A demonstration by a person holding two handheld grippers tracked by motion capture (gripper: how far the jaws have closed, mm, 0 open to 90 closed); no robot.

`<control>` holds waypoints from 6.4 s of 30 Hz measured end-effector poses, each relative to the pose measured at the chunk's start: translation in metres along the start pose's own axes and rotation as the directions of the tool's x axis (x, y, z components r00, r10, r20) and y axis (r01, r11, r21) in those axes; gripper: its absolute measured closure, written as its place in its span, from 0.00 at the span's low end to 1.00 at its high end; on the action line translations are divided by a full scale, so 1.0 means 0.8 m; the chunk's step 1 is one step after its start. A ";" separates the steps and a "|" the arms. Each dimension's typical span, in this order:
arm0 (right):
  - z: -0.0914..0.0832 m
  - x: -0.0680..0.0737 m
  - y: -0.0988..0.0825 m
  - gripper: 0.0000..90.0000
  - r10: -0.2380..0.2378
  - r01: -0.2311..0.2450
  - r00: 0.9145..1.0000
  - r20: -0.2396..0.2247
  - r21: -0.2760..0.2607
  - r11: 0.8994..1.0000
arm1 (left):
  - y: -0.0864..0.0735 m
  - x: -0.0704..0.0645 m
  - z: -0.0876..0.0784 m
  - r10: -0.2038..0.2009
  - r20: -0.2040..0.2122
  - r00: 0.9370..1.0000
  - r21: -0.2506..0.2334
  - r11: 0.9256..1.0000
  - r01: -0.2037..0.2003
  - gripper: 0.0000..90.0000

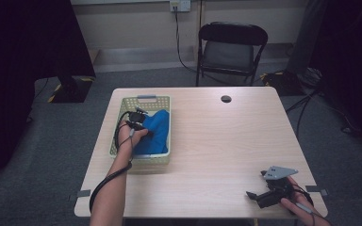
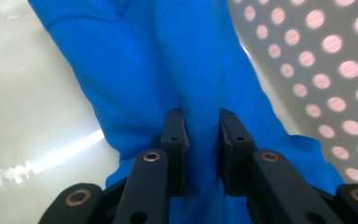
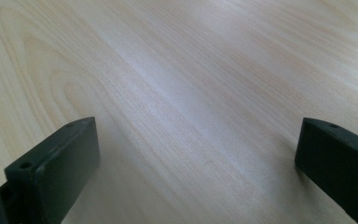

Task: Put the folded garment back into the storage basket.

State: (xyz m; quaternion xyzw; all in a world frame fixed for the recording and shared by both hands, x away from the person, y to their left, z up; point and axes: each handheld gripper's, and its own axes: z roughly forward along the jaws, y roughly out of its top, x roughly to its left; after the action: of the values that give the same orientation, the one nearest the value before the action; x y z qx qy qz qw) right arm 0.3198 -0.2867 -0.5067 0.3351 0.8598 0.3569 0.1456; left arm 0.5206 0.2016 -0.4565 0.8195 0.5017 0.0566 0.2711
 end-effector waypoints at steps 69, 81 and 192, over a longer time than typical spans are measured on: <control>0.000 0.000 0.000 0.00 0.000 0.000 1.000 0.000 0.000 1.000 | -0.007 0.015 0.023 0.083 -0.078 0.993 0.018 0.996 -0.082 0.02; 0.000 0.000 0.000 0.00 0.000 0.000 1.000 0.000 0.000 1.000 | 0.001 0.008 0.003 0.078 -0.059 0.995 -0.030 0.996 -0.080 0.05; 0.000 0.000 0.000 0.00 0.001 -0.001 1.000 0.000 0.000 1.000 | -0.116 -0.034 -0.131 0.184 0.072 0.980 -0.353 0.924 -0.147 0.04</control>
State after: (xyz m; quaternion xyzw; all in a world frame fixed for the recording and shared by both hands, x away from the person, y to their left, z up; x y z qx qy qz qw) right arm 0.3197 -0.2866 -0.5067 0.3353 0.8596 0.3570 0.1456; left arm 0.3958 0.2514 -0.4097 0.8005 0.3981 0.1240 0.4306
